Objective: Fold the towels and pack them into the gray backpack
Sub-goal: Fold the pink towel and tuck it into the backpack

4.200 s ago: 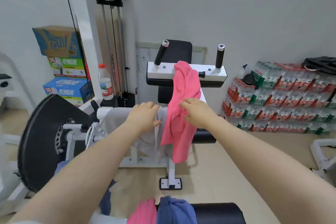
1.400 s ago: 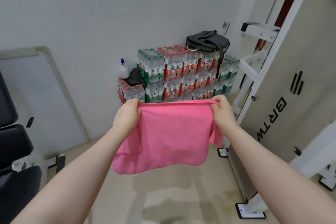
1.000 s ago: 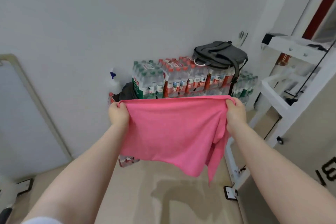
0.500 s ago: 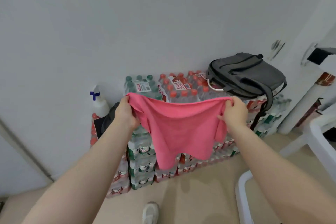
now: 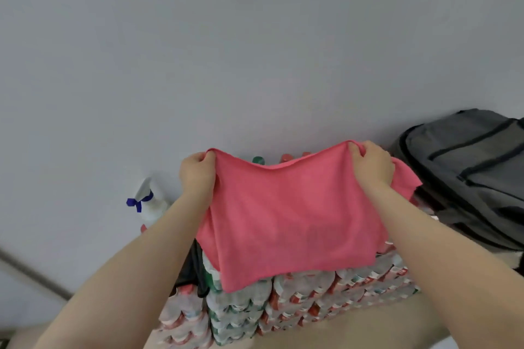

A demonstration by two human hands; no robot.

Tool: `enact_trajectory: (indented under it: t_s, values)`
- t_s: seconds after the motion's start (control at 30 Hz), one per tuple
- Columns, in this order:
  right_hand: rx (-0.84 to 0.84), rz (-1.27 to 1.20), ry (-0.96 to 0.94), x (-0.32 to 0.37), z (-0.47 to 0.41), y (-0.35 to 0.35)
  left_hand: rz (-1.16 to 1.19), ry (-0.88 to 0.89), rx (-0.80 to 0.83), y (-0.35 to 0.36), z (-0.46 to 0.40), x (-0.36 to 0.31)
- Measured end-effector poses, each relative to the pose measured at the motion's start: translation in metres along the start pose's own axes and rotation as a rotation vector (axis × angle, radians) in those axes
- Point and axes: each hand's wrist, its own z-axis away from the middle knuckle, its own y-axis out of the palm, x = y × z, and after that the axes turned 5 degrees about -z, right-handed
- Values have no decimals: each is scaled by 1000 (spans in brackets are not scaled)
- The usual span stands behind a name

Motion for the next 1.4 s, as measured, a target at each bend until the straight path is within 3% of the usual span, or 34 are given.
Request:
enact_trajectory:
  t_s: [0.2,0.4,0.47,0.53,0.6,0.7,0.83,0.97,1.1,1.2,1.3,1.4]
  values:
    - [139,-32,-30,2,-54,58,-283,0,-67,18,-60,12]
    - [347,-8,-85,-23,-62,91,-501,-63,-35,35,-68,39]
    - [459,-26,-113,-29,-67,90,-674,-50,-48,40,-64,41]
    - [515,19,-217,-35,-78,79,-834,124,-99,50,-52,33]
    - [491,89,-350,-42,-94,60,-819,390,-87,69,-35,18]
    - [570,276,-463,-56,-116,30,-730,725,158,111,-5,1]
    - [880,738,-573,-73,-120,18,-882,842,537,175,32,6]
    - [762,796,-707,-83,-124,28,-1174,647,593,206,46,17]
    - [840,561,-567,-84,-149,29,-1201,610,576,210,49,16]
    - [739,499,-503,-82,-179,18,-1253,622,558,212,52,16]
    - [559,603,-508,-78,-197,6,-1229,576,513,219,52,14]
    - [500,751,-559,-70,-182,8,-1166,525,438,218,55,10]
